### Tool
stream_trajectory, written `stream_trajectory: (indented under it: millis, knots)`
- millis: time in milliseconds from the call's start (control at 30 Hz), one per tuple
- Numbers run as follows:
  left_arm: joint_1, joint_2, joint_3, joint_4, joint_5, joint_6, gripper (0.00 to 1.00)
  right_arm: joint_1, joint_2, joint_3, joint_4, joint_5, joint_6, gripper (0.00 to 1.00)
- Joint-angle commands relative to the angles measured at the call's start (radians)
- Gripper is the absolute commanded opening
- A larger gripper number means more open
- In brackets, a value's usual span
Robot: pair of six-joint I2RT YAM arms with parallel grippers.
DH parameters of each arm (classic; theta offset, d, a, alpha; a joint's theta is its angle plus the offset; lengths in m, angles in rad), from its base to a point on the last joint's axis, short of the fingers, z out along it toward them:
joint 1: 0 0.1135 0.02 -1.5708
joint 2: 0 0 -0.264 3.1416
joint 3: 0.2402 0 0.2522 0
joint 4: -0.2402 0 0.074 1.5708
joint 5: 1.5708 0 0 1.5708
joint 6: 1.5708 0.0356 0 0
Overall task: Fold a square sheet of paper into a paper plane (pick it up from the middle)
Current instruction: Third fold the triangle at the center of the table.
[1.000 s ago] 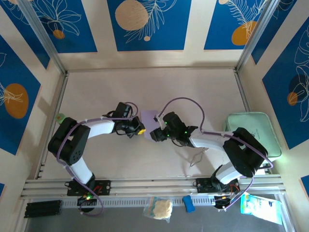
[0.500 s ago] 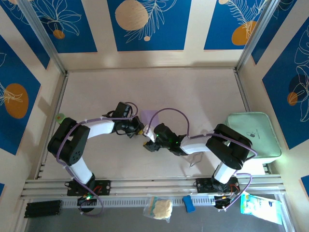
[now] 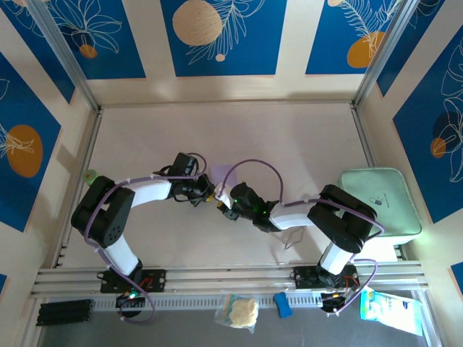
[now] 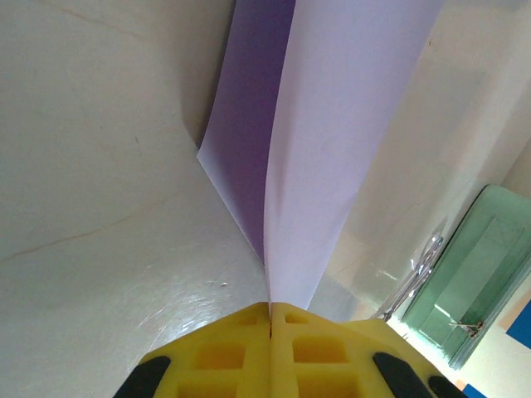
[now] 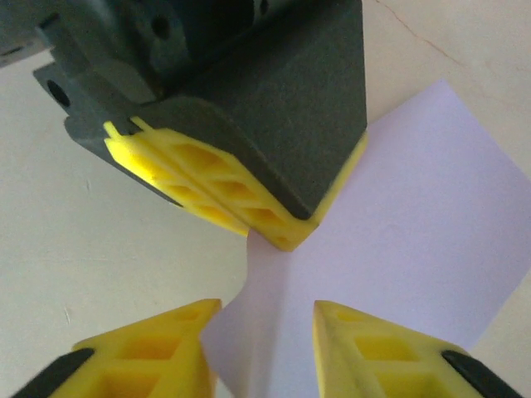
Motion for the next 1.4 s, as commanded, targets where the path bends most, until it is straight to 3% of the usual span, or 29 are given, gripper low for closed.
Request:
stream_trajectory:
  millis: [0,133,300,433,600,800,1100,1367]
  knots:
    - [0.008,-0.031,0.005,-0.028,-0.003,0.01,0.04,0.002,-0.024,-0.01,0.035,0.008,-0.013,0.3]
    - [0.008,-0.035,0.005,-0.036,-0.007,0.012,0.09,0.003,-0.028,-0.011,0.04,0.001,-0.014,0.23]
    - [0.027,-0.067,0.027,-0.118,-0.064,0.085,0.36,0.0,-0.035,-0.002,0.003,-0.046,-0.005,0.13]
    - [0.067,-0.115,0.04,-0.144,-0.123,0.165,0.42,-0.015,-0.04,0.003,-0.045,-0.133,0.041,0.09]
    - [0.07,-0.072,0.088,-0.081,-0.084,0.21,0.42,-0.04,-0.04,0.004,-0.063,-0.238,0.14,0.07]
    - [0.057,0.054,0.15,-0.048,-0.048,0.219,0.34,-0.058,-0.033,0.018,-0.07,-0.316,0.257,0.05]
    - [0.031,0.183,0.282,-0.163,-0.058,0.312,0.29,-0.098,-0.016,0.064,-0.107,-0.433,0.424,0.03]
    - [0.01,0.256,0.361,-0.254,-0.069,0.377,0.25,-0.129,0.011,0.089,-0.115,-0.463,0.523,0.03]
